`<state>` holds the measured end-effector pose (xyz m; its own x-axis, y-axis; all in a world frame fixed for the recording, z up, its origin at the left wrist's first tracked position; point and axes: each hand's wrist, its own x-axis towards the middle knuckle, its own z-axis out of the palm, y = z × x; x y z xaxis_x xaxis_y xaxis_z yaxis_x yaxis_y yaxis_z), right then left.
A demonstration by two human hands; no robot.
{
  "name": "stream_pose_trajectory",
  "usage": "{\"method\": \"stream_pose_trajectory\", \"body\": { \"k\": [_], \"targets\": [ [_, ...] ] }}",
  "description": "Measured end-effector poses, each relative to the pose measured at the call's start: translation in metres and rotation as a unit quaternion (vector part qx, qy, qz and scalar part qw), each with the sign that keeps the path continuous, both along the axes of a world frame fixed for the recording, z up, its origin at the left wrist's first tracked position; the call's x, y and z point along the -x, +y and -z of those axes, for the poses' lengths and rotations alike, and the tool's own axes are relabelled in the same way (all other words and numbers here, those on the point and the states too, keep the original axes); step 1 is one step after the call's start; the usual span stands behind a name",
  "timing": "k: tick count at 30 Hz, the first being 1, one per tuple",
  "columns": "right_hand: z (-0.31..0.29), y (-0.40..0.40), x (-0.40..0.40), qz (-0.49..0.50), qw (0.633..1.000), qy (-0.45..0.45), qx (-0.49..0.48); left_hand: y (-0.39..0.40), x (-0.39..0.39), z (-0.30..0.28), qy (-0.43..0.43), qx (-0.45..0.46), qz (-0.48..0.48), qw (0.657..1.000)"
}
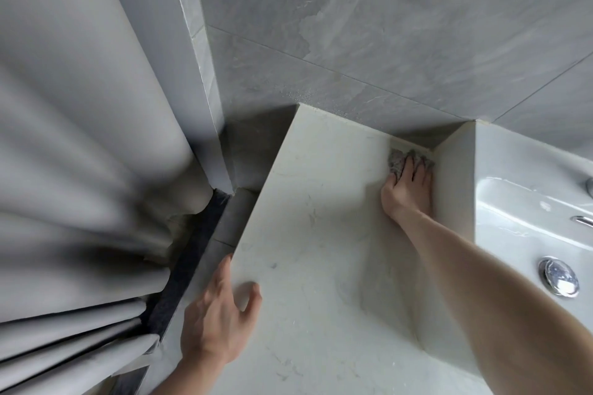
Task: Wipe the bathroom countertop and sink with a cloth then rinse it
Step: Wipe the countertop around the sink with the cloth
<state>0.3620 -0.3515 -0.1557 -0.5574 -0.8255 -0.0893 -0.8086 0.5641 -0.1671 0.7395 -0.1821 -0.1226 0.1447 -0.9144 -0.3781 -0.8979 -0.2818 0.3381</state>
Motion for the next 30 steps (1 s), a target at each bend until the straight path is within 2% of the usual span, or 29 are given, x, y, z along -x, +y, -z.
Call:
{"method": "stream_pose_trajectory", "body": {
  "k": [4, 7, 12, 15, 19, 24, 30],
  "targets": [
    [-0.002, -0.024, -0.029, 0.112, 0.991, -0.055, 0.041, -0.001, 0.001, -0.005, 0.01, 0.004, -0.002, 1.0],
    [-0.007, -0.047, -0.054, 0.11, 0.99, -0.069, 0.051, -0.002, 0.0, -0.006, 0.017, 0.003, 0.001, 1.0],
    [-0.013, -0.084, -0.118, 0.018, 0.998, -0.062, 0.017, -0.001, 0.0, -0.008, 0.018, 0.004, -0.001, 1.0],
    [-0.019, -0.103, -0.164, -0.074, 0.994, -0.086, -0.006, -0.002, 0.001, -0.007, 0.016, 0.0, -0.004, 1.0],
    [-0.017, -0.113, -0.195, -0.197, 0.979, -0.053, -0.022, -0.003, 0.0, -0.006, 0.008, -0.004, 0.0, 1.0],
    [-0.011, -0.099, -0.162, -0.266, 0.963, -0.045, -0.009, -0.003, -0.001, -0.006, 0.01, -0.003, 0.001, 1.0],
    [-0.002, -0.053, -0.063, -0.144, 0.99, -0.008, 0.009, -0.002, -0.001, -0.006, 0.014, -0.011, -0.003, 1.0]
  ]
}}
